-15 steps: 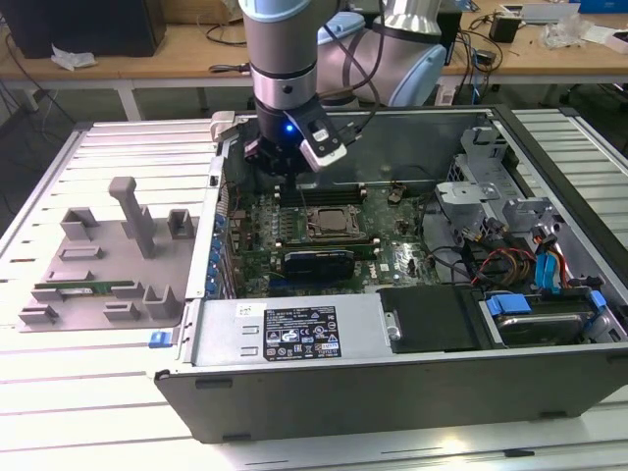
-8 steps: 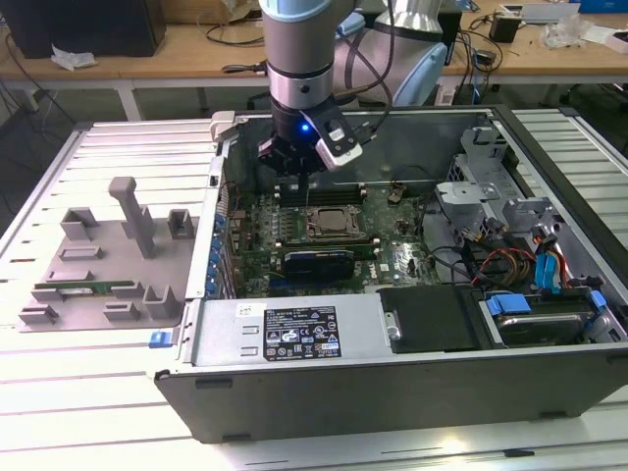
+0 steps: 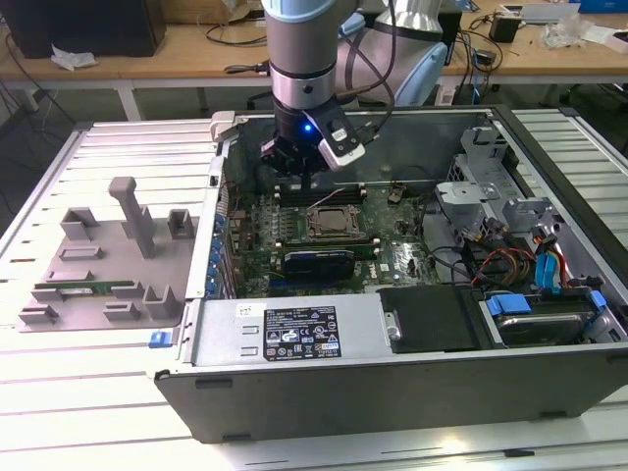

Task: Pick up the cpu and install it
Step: 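Install the first cpu locking lever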

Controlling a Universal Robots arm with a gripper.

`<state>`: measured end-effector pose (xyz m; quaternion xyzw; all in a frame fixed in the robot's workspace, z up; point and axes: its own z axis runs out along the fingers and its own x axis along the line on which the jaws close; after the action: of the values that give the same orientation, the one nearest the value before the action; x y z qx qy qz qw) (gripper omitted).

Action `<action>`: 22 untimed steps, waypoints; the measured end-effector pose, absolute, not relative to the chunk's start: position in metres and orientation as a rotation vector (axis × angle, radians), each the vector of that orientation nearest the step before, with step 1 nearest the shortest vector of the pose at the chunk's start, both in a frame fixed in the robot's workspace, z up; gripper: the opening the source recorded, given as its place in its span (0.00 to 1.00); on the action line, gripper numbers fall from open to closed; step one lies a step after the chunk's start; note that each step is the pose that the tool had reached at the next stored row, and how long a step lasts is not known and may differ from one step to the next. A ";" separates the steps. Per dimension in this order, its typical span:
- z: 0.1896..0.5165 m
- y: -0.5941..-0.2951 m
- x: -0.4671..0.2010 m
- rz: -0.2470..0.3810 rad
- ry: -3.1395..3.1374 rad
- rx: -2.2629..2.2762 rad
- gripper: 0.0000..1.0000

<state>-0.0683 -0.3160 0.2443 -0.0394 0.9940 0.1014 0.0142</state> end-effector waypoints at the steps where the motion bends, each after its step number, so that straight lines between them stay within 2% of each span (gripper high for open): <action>1: 0.244 -0.317 -0.068 0.314 3.086 -0.124 0.11; 22: 0.235 -0.318 -0.053 0.299 2.985 -0.128 0.11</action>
<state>-0.0529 -0.3180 0.2355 -0.0426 0.9917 0.0992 0.0692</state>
